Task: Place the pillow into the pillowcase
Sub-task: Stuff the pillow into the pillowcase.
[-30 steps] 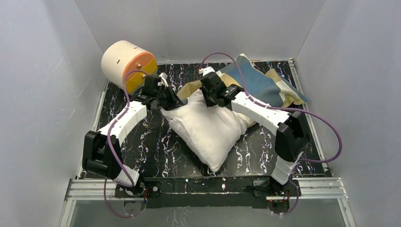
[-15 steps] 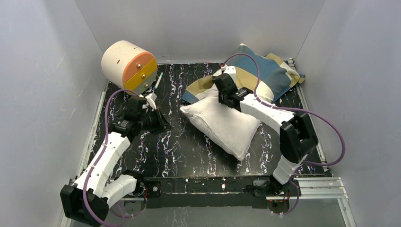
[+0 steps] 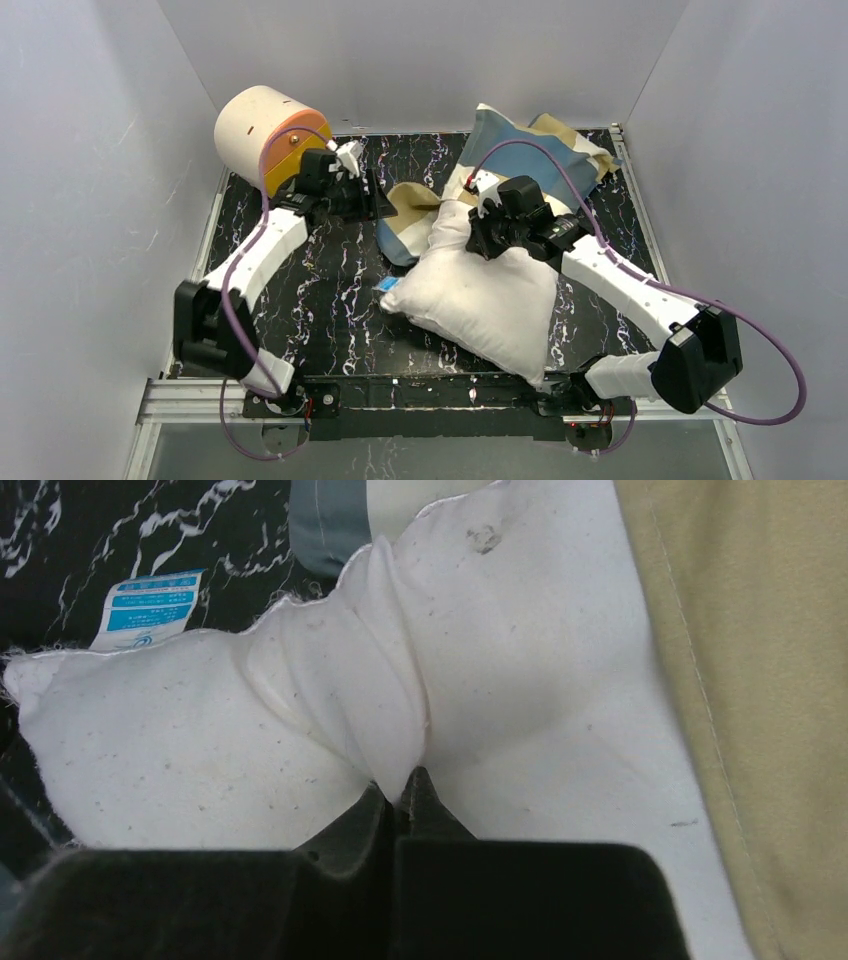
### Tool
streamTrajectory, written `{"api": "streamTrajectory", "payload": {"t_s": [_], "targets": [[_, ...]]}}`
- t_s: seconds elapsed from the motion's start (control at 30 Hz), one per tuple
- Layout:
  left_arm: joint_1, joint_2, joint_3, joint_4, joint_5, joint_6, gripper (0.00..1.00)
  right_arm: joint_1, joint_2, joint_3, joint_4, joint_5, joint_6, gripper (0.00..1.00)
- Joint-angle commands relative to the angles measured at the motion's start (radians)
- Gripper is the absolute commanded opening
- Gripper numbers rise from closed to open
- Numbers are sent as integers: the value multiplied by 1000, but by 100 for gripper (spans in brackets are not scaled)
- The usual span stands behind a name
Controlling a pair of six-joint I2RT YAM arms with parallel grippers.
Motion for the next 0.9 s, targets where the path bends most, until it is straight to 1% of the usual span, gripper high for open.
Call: {"api": "streamTrajectory", "payload": {"t_s": [0.0, 0.03, 0.07, 0.1, 0.17, 0.2, 0.23, 0.27, 0.3, 0.37, 0.43, 0.47, 0.53, 0.57, 0.63, 0.67, 0.7, 0.73, 0.77, 0.8, 0.87], "targets": [[-11, 159, 41, 255, 146, 129, 60, 15, -63, 47, -260, -223, -99, 9], [-13, 185, 41, 309, 184, 139, 64, 15, -80, 48, -255, -216, -86, 13], [-17, 209, 44, 355, 211, 138, 65, 15, -104, 49, -243, -200, -58, 21], [-19, 223, 54, 391, 233, 124, 65, 15, -124, 55, -222, -162, -5, 31], [-37, 223, 83, 416, 253, 93, 65, 15, -153, 99, -209, -35, 153, 53], [-53, 204, 97, 409, 232, 93, 65, 14, -164, 127, -222, 22, 282, 67], [-79, 190, 108, 395, 207, 101, 65, 14, -176, 147, -229, 50, 338, 75], [-112, 163, 119, 373, 148, 122, 66, 13, -190, 155, -220, 49, 413, 81], [-147, 150, 138, 325, 90, 147, 67, 10, -198, 163, -212, 41, 446, 85], [-219, 128, 183, 224, -35, 164, 70, -4, -194, 200, -251, 75, 483, 87], [-291, 100, 199, 183, -122, 118, 74, -38, -174, 272, -341, 171, 498, 88], [-332, 84, 204, 163, -177, 92, 78, -78, -173, 288, -382, 212, 504, 89], [-445, 55, 219, 114, -359, 89, 82, -171, -198, 290, -383, 235, 505, 90], [-516, 47, 222, 101, -474, 89, 85, -236, -208, 286, -371, 223, 497, 90], [-649, 58, 243, 81, -660, 74, 97, -353, -208, 281, -356, 191, 478, 90], [-736, 79, 262, 72, -747, 60, 98, -413, -198, 278, -352, 169, 469, 90], [-800, 103, 280, 71, -826, 56, 98, -469, -188, 271, -344, 134, 463, 90], [-858, 134, 298, 70, -940, 59, 98, -526, -181, 258, -328, 74, 462, 90], [-908, 190, 320, 70, -1005, 66, 98, -576, -172, 241, -308, 22, 464, 90], [-941, 241, 347, 61, -1050, 75, 98, -620, -166, 221, -284, -35, 468, 89], [-976, 364, 439, -8, -1118, 66, 98, -701, -143, 189, -258, -118, 471, 89]]}}
